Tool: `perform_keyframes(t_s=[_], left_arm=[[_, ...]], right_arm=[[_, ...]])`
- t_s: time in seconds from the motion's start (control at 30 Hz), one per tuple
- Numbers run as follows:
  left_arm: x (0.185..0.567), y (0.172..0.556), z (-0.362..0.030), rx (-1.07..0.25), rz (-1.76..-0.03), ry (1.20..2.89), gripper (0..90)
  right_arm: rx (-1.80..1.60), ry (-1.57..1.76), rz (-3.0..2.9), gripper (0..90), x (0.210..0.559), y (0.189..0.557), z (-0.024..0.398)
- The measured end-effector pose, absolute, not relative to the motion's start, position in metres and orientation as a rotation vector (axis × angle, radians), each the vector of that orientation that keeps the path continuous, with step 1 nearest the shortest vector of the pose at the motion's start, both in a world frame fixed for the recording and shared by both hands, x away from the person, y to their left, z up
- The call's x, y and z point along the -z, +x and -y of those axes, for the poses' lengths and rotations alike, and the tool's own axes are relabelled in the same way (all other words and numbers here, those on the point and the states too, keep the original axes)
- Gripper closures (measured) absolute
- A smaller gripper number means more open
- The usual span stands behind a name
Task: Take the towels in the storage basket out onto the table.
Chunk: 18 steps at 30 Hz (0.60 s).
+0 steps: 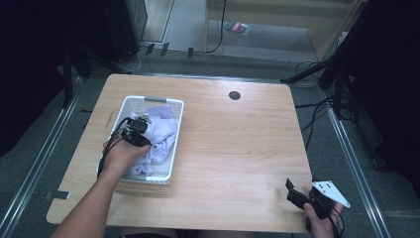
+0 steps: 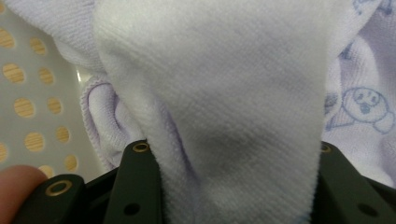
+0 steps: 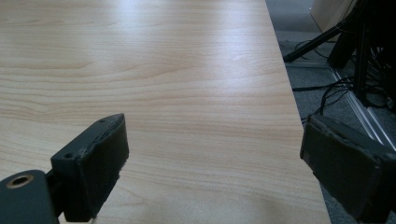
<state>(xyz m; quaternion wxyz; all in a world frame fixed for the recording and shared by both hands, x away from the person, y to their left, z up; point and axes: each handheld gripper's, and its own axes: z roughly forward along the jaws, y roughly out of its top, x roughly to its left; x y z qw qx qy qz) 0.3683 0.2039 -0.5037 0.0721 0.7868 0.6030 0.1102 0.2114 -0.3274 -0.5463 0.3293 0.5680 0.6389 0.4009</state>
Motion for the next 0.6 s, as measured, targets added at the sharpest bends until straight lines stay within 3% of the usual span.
perform_keyframes(t_s=[0.6], left_arm=[[0.483,0.373,-0.216,-0.242,-1.898,2.254,60.2]], right_arm=[[-1.051,1.490,-1.671,7.8,0.546,0.211,0.328]])
